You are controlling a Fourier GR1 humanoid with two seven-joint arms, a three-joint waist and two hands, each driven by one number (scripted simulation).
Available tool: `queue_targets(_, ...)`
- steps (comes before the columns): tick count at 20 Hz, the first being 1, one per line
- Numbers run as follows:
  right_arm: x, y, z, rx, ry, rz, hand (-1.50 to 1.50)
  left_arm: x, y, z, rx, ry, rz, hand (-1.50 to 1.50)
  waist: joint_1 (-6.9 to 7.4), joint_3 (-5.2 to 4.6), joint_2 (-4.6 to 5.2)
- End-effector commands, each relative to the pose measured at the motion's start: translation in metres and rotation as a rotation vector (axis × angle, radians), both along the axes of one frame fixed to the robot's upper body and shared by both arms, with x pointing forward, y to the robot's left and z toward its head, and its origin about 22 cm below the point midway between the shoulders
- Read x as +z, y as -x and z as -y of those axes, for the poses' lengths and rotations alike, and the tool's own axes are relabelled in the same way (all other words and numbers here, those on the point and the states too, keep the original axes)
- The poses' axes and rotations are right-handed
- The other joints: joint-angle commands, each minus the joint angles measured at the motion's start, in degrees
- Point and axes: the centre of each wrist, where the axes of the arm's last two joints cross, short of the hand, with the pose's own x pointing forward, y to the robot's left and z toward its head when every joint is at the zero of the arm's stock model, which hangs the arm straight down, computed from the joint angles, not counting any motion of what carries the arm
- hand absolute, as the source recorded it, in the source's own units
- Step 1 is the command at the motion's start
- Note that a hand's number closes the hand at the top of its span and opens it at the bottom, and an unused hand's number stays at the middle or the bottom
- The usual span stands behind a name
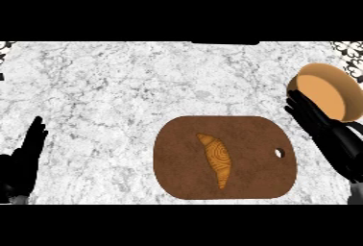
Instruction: Pick the croissant from the cutting board and place it in the pot
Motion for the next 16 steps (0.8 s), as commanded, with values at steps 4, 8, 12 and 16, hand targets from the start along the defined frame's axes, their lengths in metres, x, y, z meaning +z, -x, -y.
queue_targets(4, 0.088, -0.007, -0.014, 0.154, 0.001, 0.655, 1.5, 0.006, -0.02, 0.054, -0.09, 0.134, 0.159, 0.0, -1.83, 2.28, -3.39)
queue_targets(8, 0.105, -0.004, 0.039, -0.319, 0.312, 0.836, -1.5, 0.016, -0.024, 0.074, -0.127, 0.226, 0.233, 0.0, -5.71, 2.17, -3.72)
queue_targets(12, 0.038, 0.032, -0.008, -0.21, 0.212, 1.028, -1.5, 0.018, -0.026, 0.1, -0.188, 0.246, 0.276, 0.0, -2.24, 2.45, -2.5)
queue_targets(16, 0.023, 0.077, -0.037, -0.144, 0.167, 1.153, -1.5, 0.017, -0.019, 0.115, -0.195, 0.252, 0.291, 0.0, -2.03, 2.32, -2.67)
